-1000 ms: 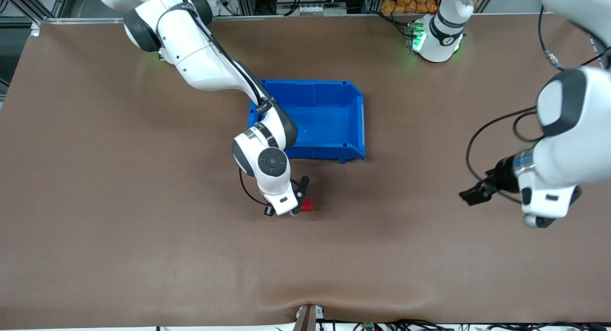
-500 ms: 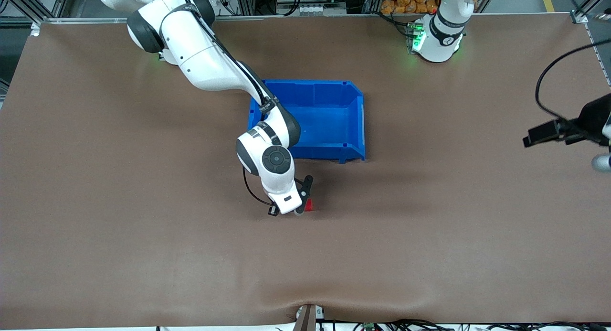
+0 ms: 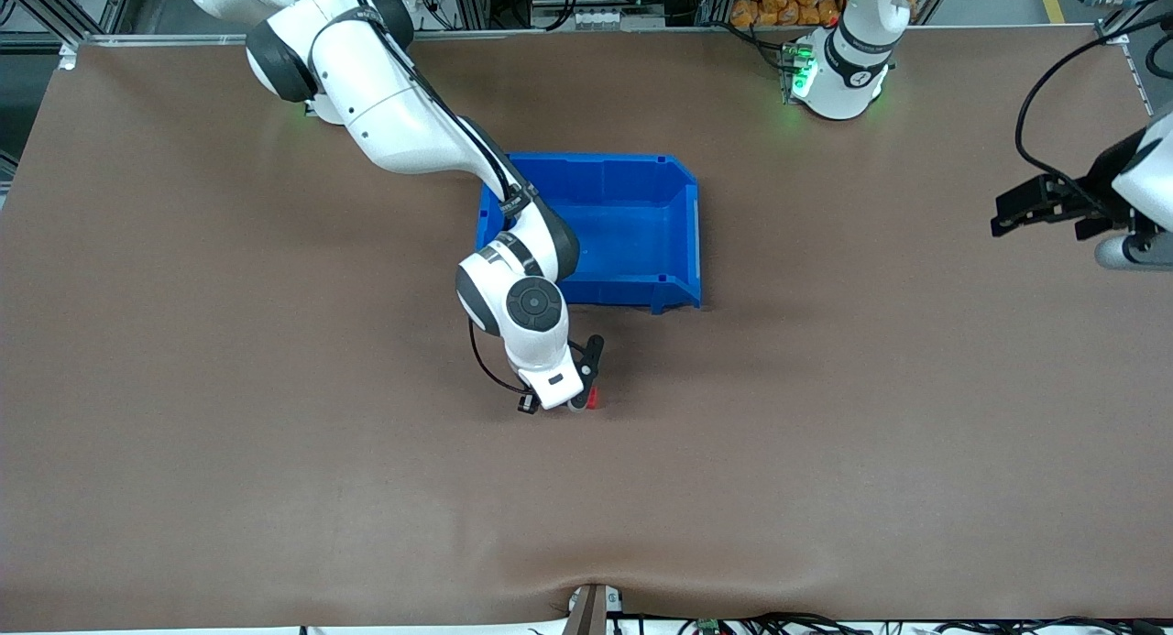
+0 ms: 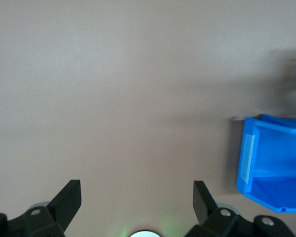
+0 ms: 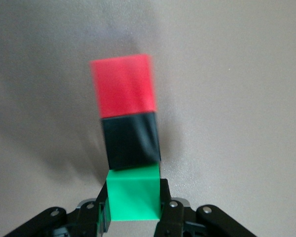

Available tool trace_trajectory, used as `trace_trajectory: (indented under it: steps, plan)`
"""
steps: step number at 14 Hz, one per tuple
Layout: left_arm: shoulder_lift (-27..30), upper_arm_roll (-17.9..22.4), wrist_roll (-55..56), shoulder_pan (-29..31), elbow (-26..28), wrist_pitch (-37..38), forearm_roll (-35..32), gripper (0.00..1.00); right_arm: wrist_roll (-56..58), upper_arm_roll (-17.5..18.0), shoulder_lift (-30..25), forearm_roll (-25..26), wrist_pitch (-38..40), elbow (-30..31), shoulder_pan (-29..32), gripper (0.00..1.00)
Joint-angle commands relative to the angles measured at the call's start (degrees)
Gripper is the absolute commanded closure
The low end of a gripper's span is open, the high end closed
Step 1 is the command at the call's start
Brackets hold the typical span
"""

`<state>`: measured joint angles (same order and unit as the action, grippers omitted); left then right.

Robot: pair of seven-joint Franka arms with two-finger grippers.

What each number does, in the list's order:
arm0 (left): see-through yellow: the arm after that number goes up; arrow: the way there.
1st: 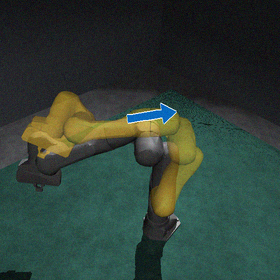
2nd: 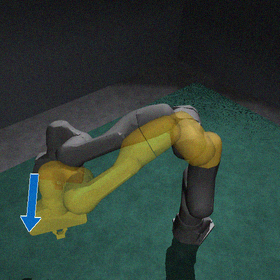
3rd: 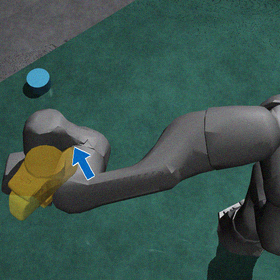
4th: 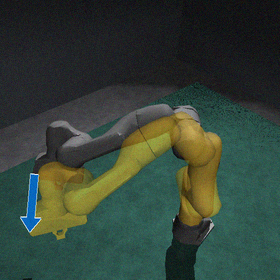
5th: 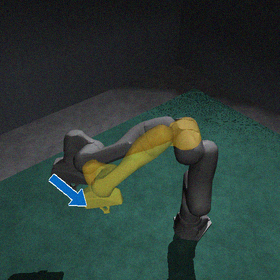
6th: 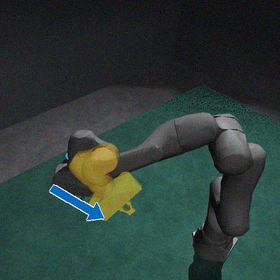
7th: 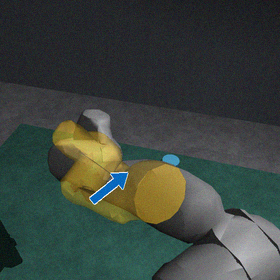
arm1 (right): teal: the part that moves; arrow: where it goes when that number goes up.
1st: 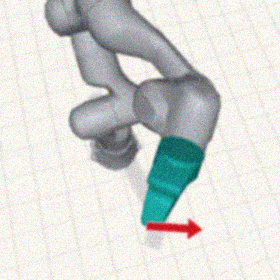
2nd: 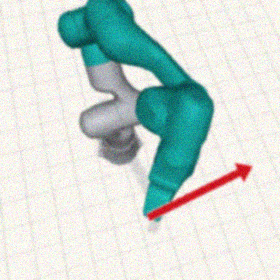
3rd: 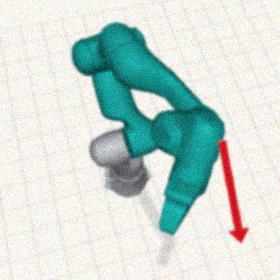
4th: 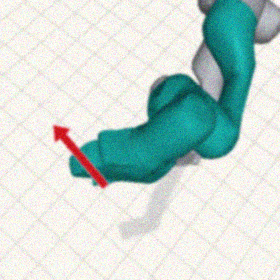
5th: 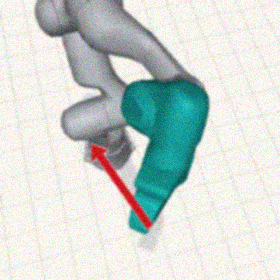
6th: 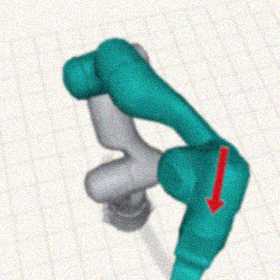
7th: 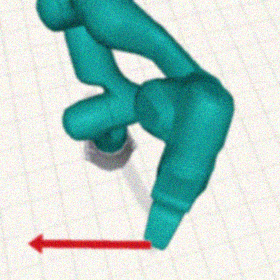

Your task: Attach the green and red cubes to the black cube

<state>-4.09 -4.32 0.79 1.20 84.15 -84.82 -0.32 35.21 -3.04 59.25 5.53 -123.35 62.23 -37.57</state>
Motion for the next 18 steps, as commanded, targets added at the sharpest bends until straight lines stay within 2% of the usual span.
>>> trace_trajectory:
  steps: [1, 2, 3, 5, 7, 10, 13, 18]
  plan:
    - [6.03, -0.33, -2.02, 2.05, 8.58, -4.12, 1.99, 0.00, -1.55, -0.30, 2.36, 0.88, -0.49, -2.73, -0.75, 0.98]
    - [5.33, -0.25, -0.97, 1.96, 7.44, -4.21, 1.65, 0.00, -1.64, -0.22, 2.36, 0.88, -0.58, -2.73, -0.75, 0.55]
    - [4.63, -0.16, 0.08, 2.05, 6.21, -4.30, 1.64, 0.00, -1.55, -0.22, 2.45, 0.88, -1.10, -2.65, -0.67, 0.01]
    - [3.66, 0.28, 1.67, 2.40, 4.19, -3.87, 1.73, 0.00, -1.55, -0.22, 2.45, 0.71, -1.55, -2.47, -0.49, 0.00]
    - [4.01, 0.46, 2.29, 4.58, 4.79, -3.25, 1.91, 0.00, -1.55, -0.22, 2.45, 0.62, -1.46, -2.47, -0.40, 0.00]
    - [3.83, 0.63, 2.38, 4.77, 4.71, -3.33, 1.03, 0.00, -1.55, -0.22, 1.40, 0.44, -0.58, -2.21, -0.05, 0.00]
    - [3.74, 0.54, 2.48, 4.95, 4.53, -3.42, 0.93, 0.00, -1.81, -0.13, -1.06, -0.08, 4.50, -2.03, 0.21, 0.00]
    - [4.01, -0.07, 2.03, 4.69, 4.36, -3.51, 0.85, 0.00, -11.73, -0.48, -5.80, -0.88, 14.17, -1.94, 1.44, 0.00]
